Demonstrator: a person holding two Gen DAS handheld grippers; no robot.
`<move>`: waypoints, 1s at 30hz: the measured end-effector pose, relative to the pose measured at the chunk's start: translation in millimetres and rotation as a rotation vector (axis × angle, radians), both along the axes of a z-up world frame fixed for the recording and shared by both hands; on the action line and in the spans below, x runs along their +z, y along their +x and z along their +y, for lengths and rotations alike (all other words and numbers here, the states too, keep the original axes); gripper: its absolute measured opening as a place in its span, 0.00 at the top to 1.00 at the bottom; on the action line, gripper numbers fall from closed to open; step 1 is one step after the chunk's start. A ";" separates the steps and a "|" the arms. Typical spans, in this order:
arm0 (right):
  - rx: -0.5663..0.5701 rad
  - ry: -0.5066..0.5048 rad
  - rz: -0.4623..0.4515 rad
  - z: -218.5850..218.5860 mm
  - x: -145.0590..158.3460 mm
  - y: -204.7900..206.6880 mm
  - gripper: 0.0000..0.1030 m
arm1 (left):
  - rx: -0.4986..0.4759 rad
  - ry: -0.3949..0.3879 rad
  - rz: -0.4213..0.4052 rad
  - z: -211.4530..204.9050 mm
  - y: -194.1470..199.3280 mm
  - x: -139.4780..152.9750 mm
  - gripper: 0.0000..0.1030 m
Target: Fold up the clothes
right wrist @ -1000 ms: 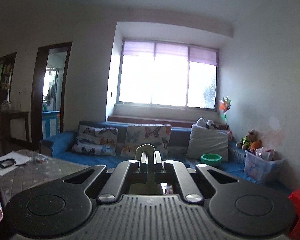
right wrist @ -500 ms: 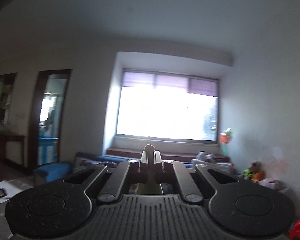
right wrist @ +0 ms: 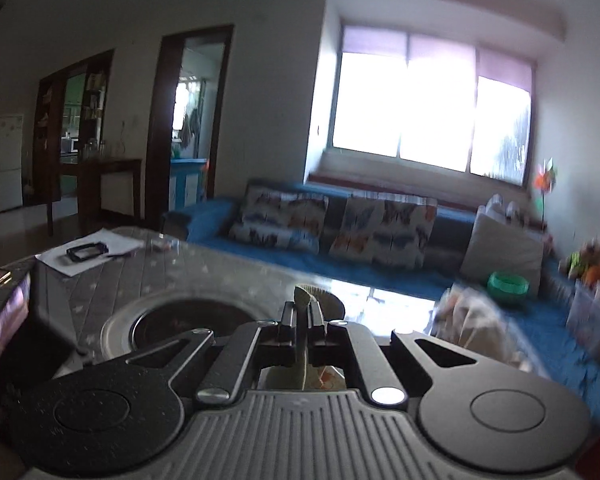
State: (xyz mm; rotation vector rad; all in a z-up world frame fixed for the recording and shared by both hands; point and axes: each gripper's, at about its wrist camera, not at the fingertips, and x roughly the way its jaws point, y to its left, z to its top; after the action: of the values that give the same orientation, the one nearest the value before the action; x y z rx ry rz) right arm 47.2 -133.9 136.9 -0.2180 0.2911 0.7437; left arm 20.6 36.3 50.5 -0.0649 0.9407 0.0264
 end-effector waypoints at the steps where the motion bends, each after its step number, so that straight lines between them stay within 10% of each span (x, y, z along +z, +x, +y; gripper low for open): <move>1: -0.005 -0.006 0.038 -1.7 -7.8 1.3 0.96 | 0.001 0.000 -0.001 1.8 -1.0 0.4 0.00; 16: -0.069 -0.167 0.240 -20.8 -96.0 -8.3 0.96 | 0.038 -0.039 -0.047 24.7 1.0 14.8 0.00; 30: 0.189 -0.191 0.238 42.8 -136.0 -78.3 0.96 | -0.061 0.047 -0.104 -18.4 45.0 30.5 0.00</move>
State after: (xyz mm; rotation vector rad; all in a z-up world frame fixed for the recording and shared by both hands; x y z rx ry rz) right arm -31.1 -91.1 0.9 -0.3420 0.5746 0.9312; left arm 65.5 17.9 81.1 0.0062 0.8369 -0.0114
